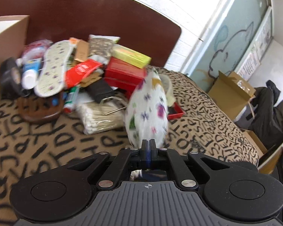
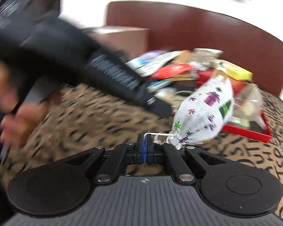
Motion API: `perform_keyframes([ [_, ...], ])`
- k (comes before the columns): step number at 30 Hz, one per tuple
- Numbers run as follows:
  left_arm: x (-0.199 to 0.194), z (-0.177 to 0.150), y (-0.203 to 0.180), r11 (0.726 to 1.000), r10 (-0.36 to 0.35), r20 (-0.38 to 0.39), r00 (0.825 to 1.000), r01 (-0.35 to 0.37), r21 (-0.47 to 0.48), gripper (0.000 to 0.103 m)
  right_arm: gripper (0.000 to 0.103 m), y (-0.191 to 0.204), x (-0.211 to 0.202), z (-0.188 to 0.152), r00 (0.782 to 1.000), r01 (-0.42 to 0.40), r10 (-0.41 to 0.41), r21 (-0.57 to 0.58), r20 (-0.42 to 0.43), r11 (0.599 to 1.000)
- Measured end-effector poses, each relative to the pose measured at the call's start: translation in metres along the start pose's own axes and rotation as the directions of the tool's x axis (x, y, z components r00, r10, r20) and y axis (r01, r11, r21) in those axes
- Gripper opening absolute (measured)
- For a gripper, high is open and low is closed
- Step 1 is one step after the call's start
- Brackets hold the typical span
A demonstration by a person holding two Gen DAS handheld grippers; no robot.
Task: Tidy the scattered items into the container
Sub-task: 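Grasp the floral drawstring pouch with the left tool and lift it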
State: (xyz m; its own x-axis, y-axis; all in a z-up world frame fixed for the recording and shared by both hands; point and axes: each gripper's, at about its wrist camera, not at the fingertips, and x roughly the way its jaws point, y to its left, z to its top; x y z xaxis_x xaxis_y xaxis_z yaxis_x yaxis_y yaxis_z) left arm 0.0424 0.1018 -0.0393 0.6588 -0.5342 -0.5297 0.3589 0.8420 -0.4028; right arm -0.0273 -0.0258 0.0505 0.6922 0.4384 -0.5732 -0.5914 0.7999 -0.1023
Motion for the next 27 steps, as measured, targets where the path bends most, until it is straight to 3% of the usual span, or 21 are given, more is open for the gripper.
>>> perform_keyframes([
  [2, -0.002, -0.004, 0.004, 1.000, 0.021, -0.011, 1.000, -0.021, 0.002, 0.004, 0.002, 0.012, -0.002, -0.004, 1.000, -0.017, 0.016, -0.032, -0.015, 0.999],
  [3, -0.002, -0.006, 0.006, 1.000, 0.027, -0.017, 0.999, -0.027, 0.005, 0.022, 0.002, 0.009, -0.002, -0.005, 1.000, -0.011, 0.011, -0.020, -0.015, 1.000],
  [4, -0.002, -0.007, 0.008, 0.999, 0.037, -0.017, 0.999, -0.037, 0.002, 0.024, 0.004, 0.004, -0.003, -0.005, 1.000, -0.003, 0.003, 0.005, -0.021, 1.000],
  [6, -0.001, -0.009, 0.011, 0.999, 0.043, -0.012, 0.999, -0.043, -0.008, 0.030, 0.015, -0.010, -0.009, -0.003, 0.999, 0.051, -0.050, 0.071, -0.010, 0.996],
  [7, 0.000, -0.008, 0.012, 0.999, 0.035, -0.015, 0.999, -0.035, -0.013, 0.034, 0.026, -0.018, -0.013, -0.002, 0.997, 0.083, -0.083, 0.101, -0.003, 0.991],
  [9, 0.003, -0.007, 0.012, 1.000, 0.020, -0.009, 1.000, -0.020, -0.019, 0.051, 0.042, -0.034, -0.021, 0.002, 0.988, 0.148, -0.152, 0.162, 0.017, 0.976],
  [10, 0.004, -0.006, 0.010, 1.000, 0.014, -0.003, 1.000, -0.014, -0.020, 0.054, 0.051, -0.043, -0.022, 0.003, 0.983, 0.177, -0.184, 0.187, 0.021, 0.966],
  [13, 0.014, 0.003, 0.003, 1.000, -0.013, 0.005, 1.000, 0.013, -0.011, 0.062, 0.054, -0.052, -0.019, -0.002, 0.970, 0.240, -0.244, 0.169, 0.004, 0.956],
  [15, 0.022, 0.010, -0.002, 1.000, -0.028, 0.003, 1.000, 0.028, 0.004, 0.070, 0.068, -0.052, -0.009, -0.002, 0.972, 0.237, -0.237, 0.100, -0.015, 0.966],
  [20, 0.048, 0.027, -0.006, 0.998, -0.040, -0.030, 0.999, 0.041, 0.041, 0.073, 0.071, -0.047, 0.008, -0.003, 0.974, 0.223, -0.223, -0.016, -0.027, 0.975],
  [23, 0.058, 0.034, -0.001, 0.999, -0.034, -0.037, 0.999, 0.036, 0.030, 0.076, 0.078, -0.057, 0.016, -0.001, 0.980, 0.196, -0.196, 0.025, -0.019, 0.980],
  [27, 0.064, 0.039, 0.009, 0.999, -0.051, -0.056, 0.997, 0.051, -0.003, 0.075, 0.079, -0.072, 0.024, -0.001, 0.991, 0.137, -0.137, 0.077, -0.009, 0.988],
])
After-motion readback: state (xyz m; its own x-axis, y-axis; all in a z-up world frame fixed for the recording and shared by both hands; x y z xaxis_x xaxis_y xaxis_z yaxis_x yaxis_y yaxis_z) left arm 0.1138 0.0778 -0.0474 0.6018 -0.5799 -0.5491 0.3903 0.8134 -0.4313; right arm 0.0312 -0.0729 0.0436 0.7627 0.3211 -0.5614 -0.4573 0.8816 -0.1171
